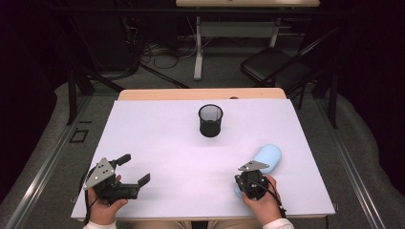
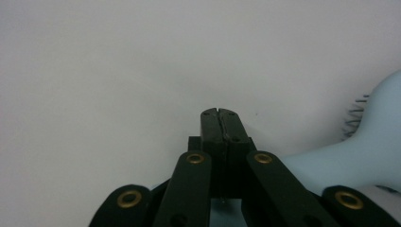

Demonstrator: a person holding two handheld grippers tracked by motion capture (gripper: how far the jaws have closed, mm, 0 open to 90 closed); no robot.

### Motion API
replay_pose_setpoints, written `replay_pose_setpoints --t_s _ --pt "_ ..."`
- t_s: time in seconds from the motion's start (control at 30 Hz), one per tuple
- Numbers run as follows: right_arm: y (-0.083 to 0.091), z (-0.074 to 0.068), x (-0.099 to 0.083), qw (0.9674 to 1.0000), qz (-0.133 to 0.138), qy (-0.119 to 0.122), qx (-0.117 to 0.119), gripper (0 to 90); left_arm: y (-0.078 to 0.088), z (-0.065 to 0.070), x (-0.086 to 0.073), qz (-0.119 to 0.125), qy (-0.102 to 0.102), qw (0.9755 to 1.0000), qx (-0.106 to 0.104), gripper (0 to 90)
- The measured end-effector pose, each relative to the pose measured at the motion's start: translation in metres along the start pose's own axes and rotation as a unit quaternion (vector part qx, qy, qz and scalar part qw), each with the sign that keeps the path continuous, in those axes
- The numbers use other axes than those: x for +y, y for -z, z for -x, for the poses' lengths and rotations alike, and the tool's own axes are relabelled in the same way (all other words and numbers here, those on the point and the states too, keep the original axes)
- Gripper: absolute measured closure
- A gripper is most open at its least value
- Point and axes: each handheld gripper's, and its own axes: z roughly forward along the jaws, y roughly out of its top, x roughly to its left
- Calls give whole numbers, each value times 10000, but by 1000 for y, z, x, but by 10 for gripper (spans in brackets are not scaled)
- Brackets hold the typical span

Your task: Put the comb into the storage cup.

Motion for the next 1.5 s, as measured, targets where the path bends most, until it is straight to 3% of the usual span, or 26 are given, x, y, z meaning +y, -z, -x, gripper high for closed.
replay_pose_setpoints --t_s 0.17,0.27,0.43,1.07,1.33,1.5 --pt "7 1 -8 9994 -53 250 -236 900 0 -1 0 14 36 10000 17 4" --pt "9 3 -11 9993 -53 228 -299 900 0 -1 0 13 37 10000 6 4" --pt "15 13 -19 9994 -62 14 -329 900 0 -1 0 13 37 10000 20 4" --pt "28 32 -31 9978 11 -428 -511 900 0 -1 0 10 35 10000 30 4" --pt "29 34 -32 9975 23 -486 -512 900 0 -1 0 9 32 10000 18 4" --pt "31 34 -31 9975 145 -579 -387 897 0 -1 0 1 11 10000 28 4"
